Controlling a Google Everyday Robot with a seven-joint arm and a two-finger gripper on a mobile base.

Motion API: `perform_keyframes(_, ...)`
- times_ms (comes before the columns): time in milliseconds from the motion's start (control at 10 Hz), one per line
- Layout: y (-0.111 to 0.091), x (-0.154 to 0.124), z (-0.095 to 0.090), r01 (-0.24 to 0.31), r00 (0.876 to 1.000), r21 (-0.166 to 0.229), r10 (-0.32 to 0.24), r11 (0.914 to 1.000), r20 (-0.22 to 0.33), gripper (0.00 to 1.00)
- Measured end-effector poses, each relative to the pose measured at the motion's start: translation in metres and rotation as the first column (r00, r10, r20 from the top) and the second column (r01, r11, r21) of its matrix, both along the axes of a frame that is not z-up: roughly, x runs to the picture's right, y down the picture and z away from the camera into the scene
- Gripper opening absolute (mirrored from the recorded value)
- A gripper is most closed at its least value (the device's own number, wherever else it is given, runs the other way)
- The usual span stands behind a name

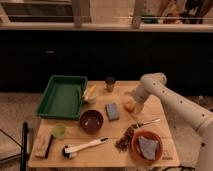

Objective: Place apple in purple bowl

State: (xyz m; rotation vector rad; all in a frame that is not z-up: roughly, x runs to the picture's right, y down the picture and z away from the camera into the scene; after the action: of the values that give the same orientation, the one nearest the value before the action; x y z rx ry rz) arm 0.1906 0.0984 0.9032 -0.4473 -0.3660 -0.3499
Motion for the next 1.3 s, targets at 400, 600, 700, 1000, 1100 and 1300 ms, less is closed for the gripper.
perform_keyframes(400,0.0015,-0.0030,0.0075,-0.003,1.000,-0.028,0.004,0.9996,0.028,0.80)
perform_keyframes(600,0.0029,-0.0040,0.0099,-0.005,0.999,-0.041,0.006,0.9992,0.038,0.80)
perform_keyframes(700,0.0032,-0.0042,0.0103,-0.005,0.999,-0.042,0.006,0.9991,0.041,0.76)
perform_keyframes(1000,0.0040,-0.0051,0.0106,-0.004,0.999,-0.043,0.006,0.9991,0.045,0.46)
perform_keyframes(1100,0.0043,-0.0052,0.0105,-0.004,0.999,-0.043,0.006,0.9991,0.045,0.38)
perform_keyframes(1300,0.0040,-0.0054,0.0095,-0.002,0.999,-0.044,0.004,0.9990,0.045,0.16)
